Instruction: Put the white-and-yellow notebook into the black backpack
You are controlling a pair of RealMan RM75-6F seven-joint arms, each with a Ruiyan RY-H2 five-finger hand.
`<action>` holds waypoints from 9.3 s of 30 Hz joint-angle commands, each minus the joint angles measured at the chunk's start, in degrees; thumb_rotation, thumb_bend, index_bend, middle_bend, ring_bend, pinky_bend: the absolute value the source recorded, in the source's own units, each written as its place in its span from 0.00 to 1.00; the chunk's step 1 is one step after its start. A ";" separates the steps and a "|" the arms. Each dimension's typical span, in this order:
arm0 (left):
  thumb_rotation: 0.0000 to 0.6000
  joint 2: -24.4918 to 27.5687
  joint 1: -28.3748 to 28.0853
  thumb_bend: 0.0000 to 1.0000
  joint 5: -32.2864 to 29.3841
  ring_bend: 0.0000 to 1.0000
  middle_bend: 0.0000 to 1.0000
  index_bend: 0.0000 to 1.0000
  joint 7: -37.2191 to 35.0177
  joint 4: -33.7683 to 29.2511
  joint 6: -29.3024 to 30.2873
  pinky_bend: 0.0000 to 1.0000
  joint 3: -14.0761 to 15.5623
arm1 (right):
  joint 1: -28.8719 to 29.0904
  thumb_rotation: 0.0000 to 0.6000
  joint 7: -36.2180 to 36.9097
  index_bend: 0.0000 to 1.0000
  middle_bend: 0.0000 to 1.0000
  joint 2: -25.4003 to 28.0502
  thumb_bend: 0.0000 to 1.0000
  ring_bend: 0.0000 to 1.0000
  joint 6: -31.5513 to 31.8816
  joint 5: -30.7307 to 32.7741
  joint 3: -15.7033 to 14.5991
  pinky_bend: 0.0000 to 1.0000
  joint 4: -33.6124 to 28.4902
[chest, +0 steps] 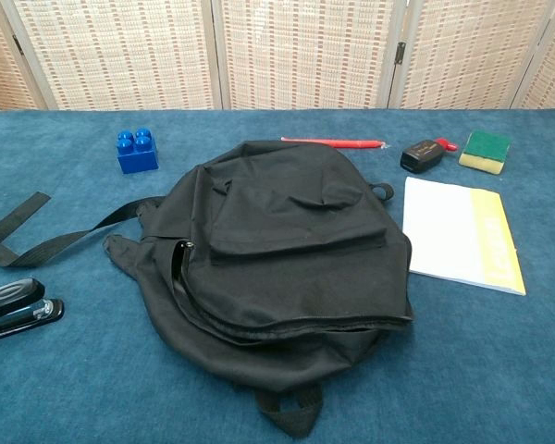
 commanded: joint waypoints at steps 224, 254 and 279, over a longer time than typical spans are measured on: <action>1.00 -12.48 -37.68 0.20 4.76 0.06 0.05 0.18 -1.13 -0.68 -44.32 0.00 -3.32 | 16.18 1.00 -14.50 0.71 0.44 -12.33 0.45 0.35 12.81 -4.09 8.30 0.12 14.95; 1.00 -21.80 -44.24 0.28 -15.31 0.10 0.10 0.34 3.54 3.84 -49.03 0.00 -6.39 | 14.85 1.00 -11.92 0.71 0.44 -13.63 0.45 0.35 11.49 -3.37 9.23 0.12 17.91; 1.00 -20.96 -43.69 0.54 -25.90 0.23 0.27 0.62 -5.48 3.09 -43.27 0.00 -13.57 | 13.55 1.00 -5.38 0.71 0.44 -11.61 0.45 0.36 17.09 -11.29 6.75 0.12 9.61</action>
